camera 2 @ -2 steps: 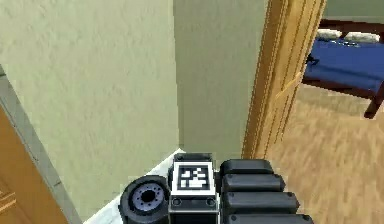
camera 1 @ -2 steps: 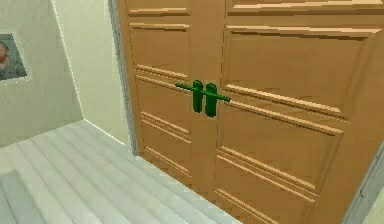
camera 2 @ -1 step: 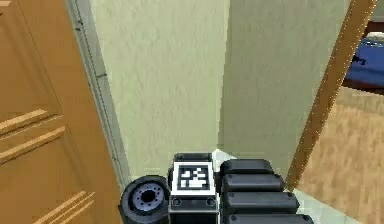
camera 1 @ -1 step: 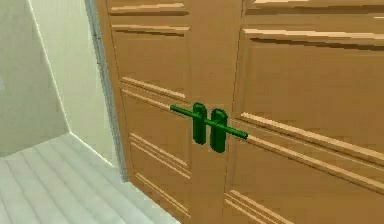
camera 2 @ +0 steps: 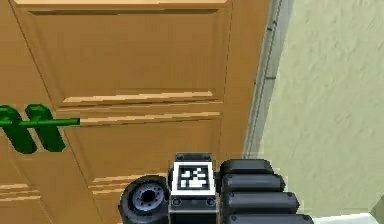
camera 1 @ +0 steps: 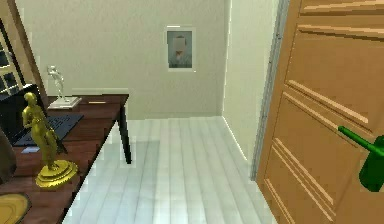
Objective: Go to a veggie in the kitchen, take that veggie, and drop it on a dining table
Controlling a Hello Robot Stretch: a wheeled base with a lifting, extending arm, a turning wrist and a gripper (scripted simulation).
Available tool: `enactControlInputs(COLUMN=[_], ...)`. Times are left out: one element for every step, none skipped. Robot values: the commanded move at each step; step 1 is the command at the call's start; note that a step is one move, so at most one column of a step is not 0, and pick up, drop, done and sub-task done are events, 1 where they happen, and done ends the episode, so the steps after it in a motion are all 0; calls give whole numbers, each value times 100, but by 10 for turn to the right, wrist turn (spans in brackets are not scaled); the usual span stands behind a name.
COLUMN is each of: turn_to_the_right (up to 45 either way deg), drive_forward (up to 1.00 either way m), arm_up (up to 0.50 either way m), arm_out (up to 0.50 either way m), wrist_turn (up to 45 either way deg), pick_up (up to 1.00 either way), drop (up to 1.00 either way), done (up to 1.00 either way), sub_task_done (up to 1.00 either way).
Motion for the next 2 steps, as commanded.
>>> enactControlInputs(turn_to_the_right=[-30,0], drive_forward=[0,100], arm_up=[0,0], arm_out=[0,0], wrist_turn=[0,0], pick_up=[0,0], drop=[0,0], done=[0,0], sub_task_done=[0,0])
